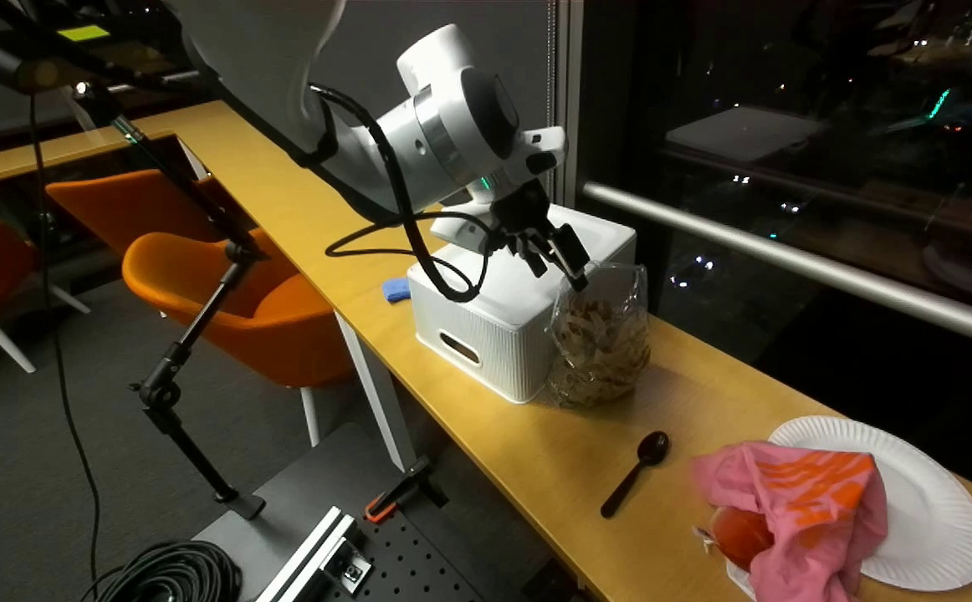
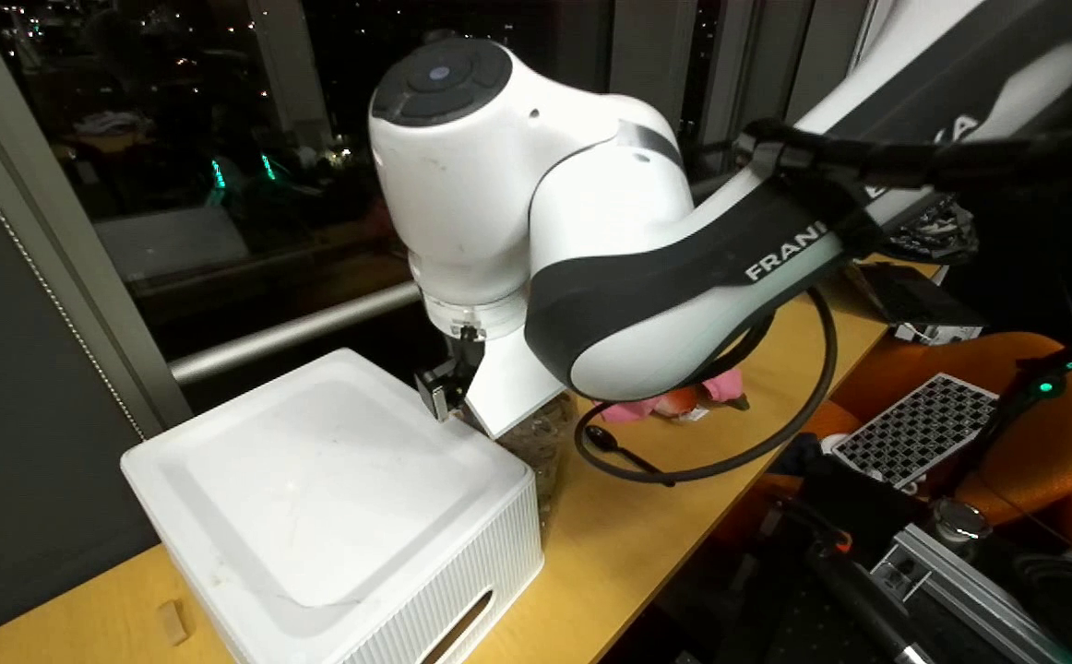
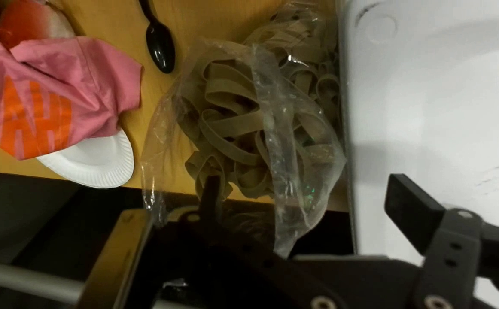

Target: Remove the turnip plushie and pink shirt from the top of the basket, then put the bag of rubber bands on the white basket

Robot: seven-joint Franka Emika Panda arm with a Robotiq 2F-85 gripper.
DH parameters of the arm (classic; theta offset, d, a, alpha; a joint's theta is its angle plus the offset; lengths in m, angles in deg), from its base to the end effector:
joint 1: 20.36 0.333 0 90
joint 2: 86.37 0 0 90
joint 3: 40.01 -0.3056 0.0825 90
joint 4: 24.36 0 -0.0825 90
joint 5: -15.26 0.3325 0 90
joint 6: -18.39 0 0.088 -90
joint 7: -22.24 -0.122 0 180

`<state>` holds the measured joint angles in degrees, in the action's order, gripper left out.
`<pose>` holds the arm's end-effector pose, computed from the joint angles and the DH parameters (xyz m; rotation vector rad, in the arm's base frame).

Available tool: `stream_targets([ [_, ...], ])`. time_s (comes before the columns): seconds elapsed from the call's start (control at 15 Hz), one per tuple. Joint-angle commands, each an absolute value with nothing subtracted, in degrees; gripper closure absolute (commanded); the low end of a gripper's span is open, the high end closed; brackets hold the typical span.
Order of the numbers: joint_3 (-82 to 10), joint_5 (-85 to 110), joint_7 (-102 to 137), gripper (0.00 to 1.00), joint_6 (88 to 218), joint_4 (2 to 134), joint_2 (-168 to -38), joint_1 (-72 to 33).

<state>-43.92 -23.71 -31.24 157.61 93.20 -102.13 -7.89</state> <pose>0.5428 0.1496 0.3266 2.7849 -0.2106 0.4839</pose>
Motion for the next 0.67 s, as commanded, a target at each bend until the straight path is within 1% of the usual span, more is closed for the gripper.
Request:
stream_targets([
  [0.0,-42.44,-25.24,-31.82,0.35,158.42,91.91,-103.9,-7.07],
  [0.4,-41.53,-24.93,-31.84,0.82,158.33,92.15,-104.31,-7.04],
  [0.53,-41.31,-25.13,-32.0,0.95,158.13,92.21,-104.3,-6.98],
  [0.6,-41.19,-25.24,-32.08,1.0,157.93,92.19,-104.26,-6.96],
])
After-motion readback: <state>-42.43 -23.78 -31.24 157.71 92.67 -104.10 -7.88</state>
